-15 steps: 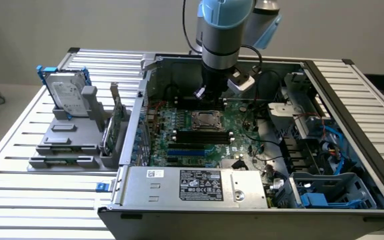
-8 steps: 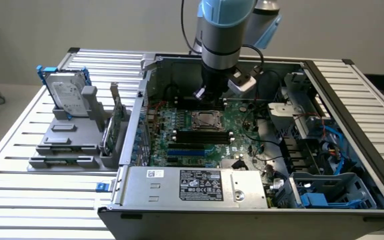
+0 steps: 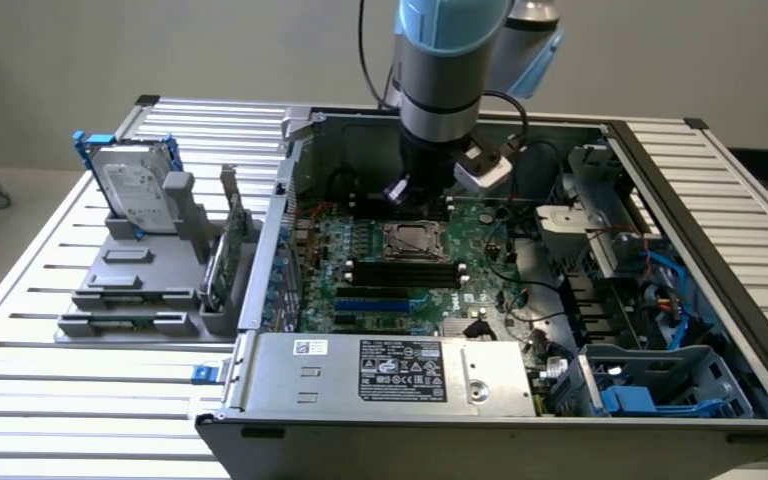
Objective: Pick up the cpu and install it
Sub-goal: 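Install the first cpu locking lever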
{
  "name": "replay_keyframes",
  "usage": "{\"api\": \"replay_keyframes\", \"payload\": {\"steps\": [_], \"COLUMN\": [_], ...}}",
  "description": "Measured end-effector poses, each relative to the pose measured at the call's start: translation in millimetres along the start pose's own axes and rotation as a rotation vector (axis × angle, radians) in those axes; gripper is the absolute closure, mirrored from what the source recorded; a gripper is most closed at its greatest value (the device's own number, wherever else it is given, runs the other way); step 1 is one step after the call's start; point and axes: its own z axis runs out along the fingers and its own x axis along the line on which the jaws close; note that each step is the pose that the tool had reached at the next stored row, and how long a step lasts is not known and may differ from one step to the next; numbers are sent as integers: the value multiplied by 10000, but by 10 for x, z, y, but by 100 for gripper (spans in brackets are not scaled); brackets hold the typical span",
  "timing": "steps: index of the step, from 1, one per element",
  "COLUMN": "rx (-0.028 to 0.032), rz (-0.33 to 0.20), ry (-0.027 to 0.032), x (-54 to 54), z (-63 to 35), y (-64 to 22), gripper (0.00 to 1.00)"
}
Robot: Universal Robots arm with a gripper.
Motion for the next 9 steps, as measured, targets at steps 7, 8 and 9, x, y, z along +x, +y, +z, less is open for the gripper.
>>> {"api": "replay_keyframes", "payload": {"steps": [7, 8, 9], "rx": [31, 37, 41], "rz": [27, 31, 34], "ry": [-41, -50, -55], "x": [-72, -80, -90], "z": [-69, -81, -91], "y": [26, 30, 35], "gripper": [89, 89, 89]}}
